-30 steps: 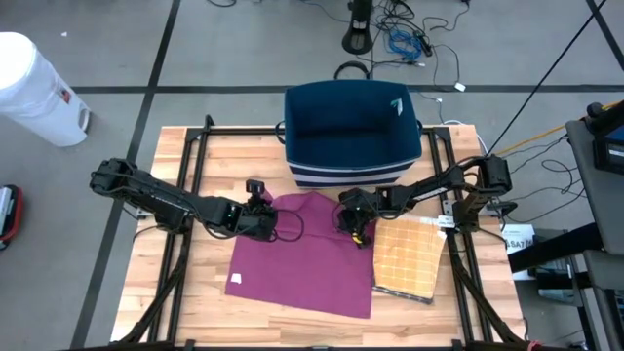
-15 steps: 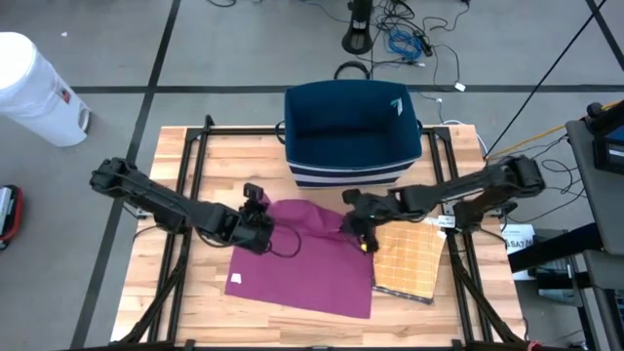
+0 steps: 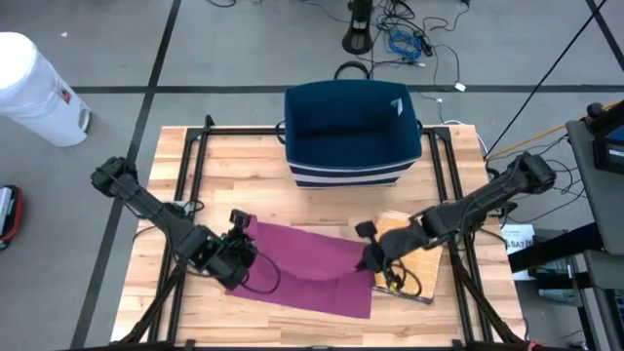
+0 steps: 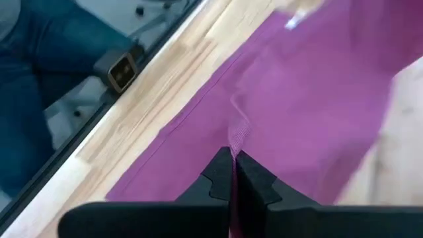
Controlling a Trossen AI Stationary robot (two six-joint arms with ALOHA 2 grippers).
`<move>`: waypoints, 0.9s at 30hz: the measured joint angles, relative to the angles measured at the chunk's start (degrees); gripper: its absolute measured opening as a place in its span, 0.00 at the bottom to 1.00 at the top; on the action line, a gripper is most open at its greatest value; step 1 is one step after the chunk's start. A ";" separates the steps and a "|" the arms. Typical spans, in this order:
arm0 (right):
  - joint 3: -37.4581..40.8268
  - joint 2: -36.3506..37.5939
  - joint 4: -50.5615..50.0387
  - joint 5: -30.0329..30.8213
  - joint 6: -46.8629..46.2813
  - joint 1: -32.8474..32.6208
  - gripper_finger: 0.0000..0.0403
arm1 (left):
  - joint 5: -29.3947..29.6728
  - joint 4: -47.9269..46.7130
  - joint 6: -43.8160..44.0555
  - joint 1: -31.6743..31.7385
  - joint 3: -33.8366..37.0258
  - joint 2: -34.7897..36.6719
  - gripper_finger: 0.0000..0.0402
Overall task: Fold towel
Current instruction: Fold the purple towel
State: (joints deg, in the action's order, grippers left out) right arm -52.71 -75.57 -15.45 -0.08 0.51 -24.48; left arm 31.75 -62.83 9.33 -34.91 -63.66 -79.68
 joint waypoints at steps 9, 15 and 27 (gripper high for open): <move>0.04 -16.42 8.72 -0.03 -5.32 -4.62 0.10 | -3.84 0.60 10.38 -5.01 0.02 -3.53 0.00; 0.07 -21.77 11.49 -0.23 -11.99 -6.06 0.30 | -7.65 1.83 14.72 -7.45 0.02 -8.77 0.00; 0.07 -19.74 11.93 6.53 -16.80 -6.78 0.43 | -10.41 5.05 25.09 -9.72 0.02 -16.96 0.00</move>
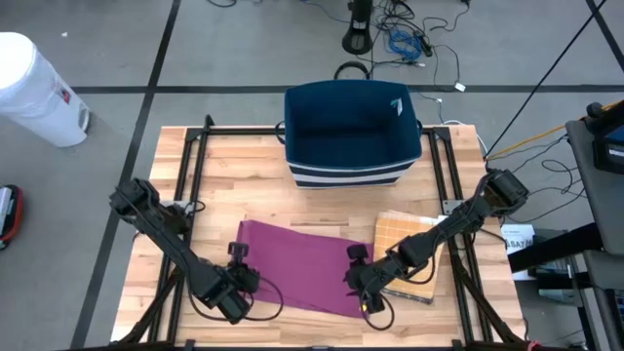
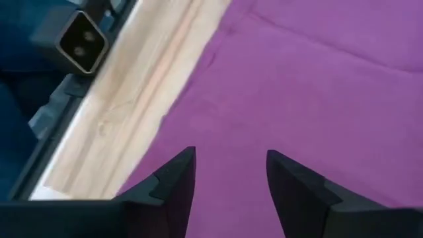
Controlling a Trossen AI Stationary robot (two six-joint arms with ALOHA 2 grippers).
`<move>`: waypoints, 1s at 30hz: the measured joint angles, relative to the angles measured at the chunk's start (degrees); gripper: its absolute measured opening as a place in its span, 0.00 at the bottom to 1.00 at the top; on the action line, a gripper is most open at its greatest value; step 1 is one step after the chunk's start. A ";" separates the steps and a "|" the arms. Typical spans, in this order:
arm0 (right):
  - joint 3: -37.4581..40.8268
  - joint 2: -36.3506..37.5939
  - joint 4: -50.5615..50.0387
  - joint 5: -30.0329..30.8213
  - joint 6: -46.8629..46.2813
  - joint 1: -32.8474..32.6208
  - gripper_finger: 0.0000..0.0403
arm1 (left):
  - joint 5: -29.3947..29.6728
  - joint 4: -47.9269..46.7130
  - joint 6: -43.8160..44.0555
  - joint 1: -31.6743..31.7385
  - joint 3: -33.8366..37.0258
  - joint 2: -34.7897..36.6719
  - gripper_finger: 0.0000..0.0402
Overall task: Fold towel
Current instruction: Fold the purple towel
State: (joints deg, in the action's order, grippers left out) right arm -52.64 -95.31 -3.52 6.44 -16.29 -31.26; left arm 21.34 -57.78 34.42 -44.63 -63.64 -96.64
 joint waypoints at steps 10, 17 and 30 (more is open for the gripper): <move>0.00 -0.39 -0.10 -0.66 0.26 1.30 0.40 | -9.76 -0.18 6.19 -1.15 0.02 -0.51 0.00; 0.00 -0.42 1.63 -5.71 0.44 0.81 0.40 | -9.24 -0.17 5.66 -1.15 0.02 -0.35 0.00; 0.00 -5.91 9.74 -1.50 -0.27 -7.15 0.40 | -8.74 1.22 5.79 -1.15 0.02 -0.35 0.00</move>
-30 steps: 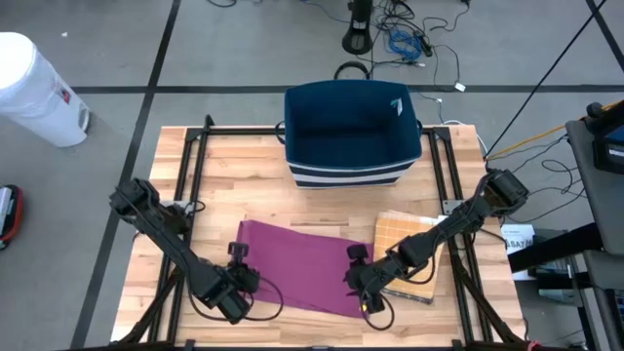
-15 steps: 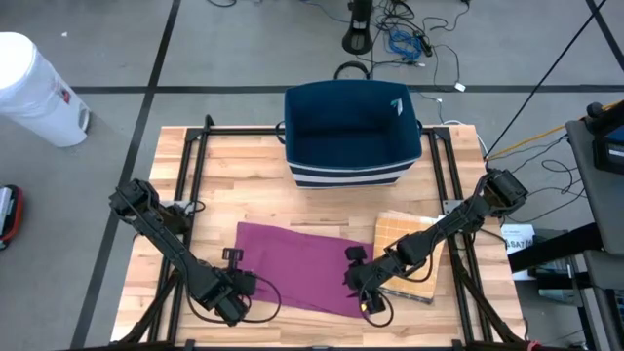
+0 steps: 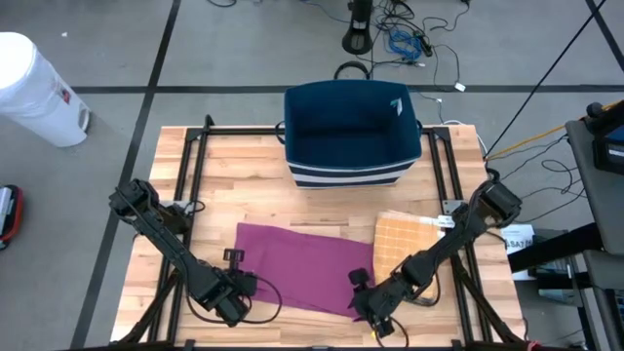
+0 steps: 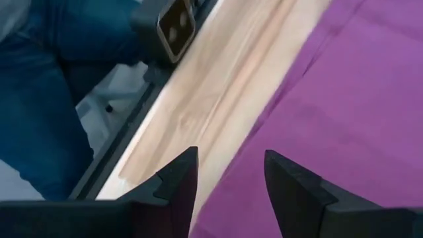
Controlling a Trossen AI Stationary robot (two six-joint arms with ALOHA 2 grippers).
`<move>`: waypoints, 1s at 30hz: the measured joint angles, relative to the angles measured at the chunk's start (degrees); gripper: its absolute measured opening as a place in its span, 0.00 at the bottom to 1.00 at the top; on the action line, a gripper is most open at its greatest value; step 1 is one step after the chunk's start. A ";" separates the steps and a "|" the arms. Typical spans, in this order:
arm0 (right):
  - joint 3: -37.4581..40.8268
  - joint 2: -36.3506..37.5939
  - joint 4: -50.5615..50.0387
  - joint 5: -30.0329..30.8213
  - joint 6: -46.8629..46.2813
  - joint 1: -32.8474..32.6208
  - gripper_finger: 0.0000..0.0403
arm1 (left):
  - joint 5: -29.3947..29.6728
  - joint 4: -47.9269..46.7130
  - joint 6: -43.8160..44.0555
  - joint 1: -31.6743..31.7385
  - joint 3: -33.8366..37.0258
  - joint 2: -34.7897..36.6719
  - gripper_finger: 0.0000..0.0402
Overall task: Fold towel
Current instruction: Fold the purple towel
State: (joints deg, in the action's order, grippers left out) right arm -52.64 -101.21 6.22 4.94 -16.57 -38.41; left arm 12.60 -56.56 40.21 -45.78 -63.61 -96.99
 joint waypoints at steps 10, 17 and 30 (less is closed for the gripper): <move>-1.46 -3.78 -0.61 5.70 -3.78 -4.24 0.40 | 0.17 1.74 0.04 0.02 0.00 0.00 0.00; -1.43 -6.99 -2.00 6.15 -5.46 -5.02 0.40 | 0.26 3.42 0.12 0.38 0.02 0.00 0.00; -1.44 -7.39 -3.48 10.00 -6.37 -5.55 0.14 | 0.24 3.53 -0.15 0.37 0.02 0.02 0.00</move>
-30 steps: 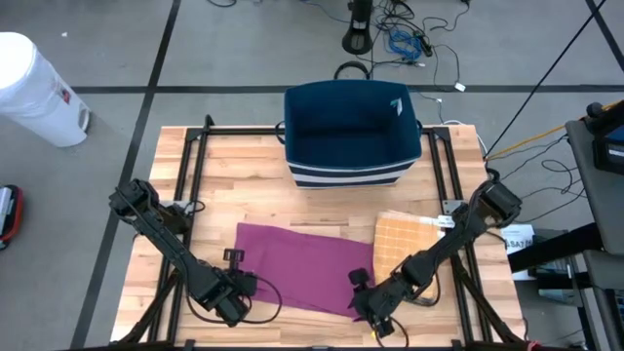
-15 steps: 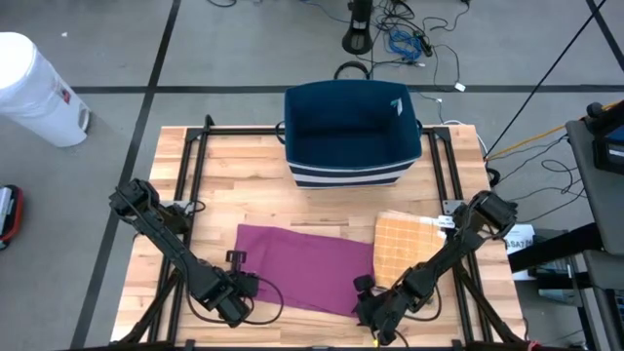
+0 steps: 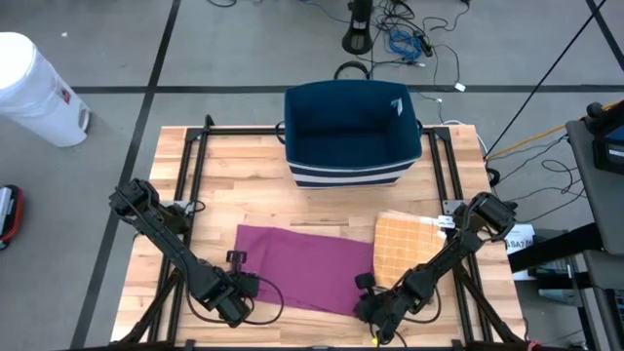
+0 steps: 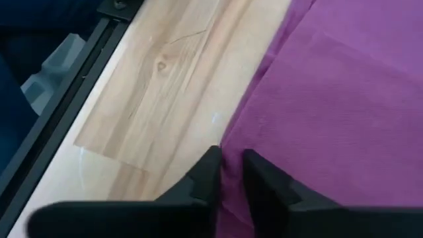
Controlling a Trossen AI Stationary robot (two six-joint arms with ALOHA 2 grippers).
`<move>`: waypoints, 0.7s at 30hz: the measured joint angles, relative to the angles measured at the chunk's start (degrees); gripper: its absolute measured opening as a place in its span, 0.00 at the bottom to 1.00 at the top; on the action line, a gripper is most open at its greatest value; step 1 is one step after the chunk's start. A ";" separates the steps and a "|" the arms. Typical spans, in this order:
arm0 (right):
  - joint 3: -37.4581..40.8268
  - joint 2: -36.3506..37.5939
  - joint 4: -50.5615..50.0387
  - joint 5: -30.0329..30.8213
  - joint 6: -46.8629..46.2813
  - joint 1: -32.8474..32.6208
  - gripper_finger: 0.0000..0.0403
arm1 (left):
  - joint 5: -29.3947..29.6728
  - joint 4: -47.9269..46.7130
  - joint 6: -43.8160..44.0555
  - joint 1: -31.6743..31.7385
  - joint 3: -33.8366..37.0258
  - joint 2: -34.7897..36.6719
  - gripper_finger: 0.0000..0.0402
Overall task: Fold towel
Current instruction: Fold the purple towel
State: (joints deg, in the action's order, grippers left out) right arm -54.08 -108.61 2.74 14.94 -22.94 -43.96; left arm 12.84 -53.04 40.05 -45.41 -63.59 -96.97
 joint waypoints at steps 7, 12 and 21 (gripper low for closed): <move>0.04 0.74 -1.05 0.01 0.08 -0.77 0.01 | 0.00 0.00 -0.04 0.00 0.00 0.00 0.00; 0.09 2.43 -0.76 -0.31 -0.30 -0.84 0.05 | 0.00 0.00 -0.08 0.00 0.00 0.00 0.00; 0.09 2.55 -0.87 -0.12 -1.92 -0.51 0.15 | -0.02 0.17 -0.11 0.00 0.00 0.00 0.00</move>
State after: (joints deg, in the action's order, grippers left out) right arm -54.00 -106.06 1.87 14.82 -24.86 -44.47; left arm 12.82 -52.86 39.94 -45.41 -63.59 -96.97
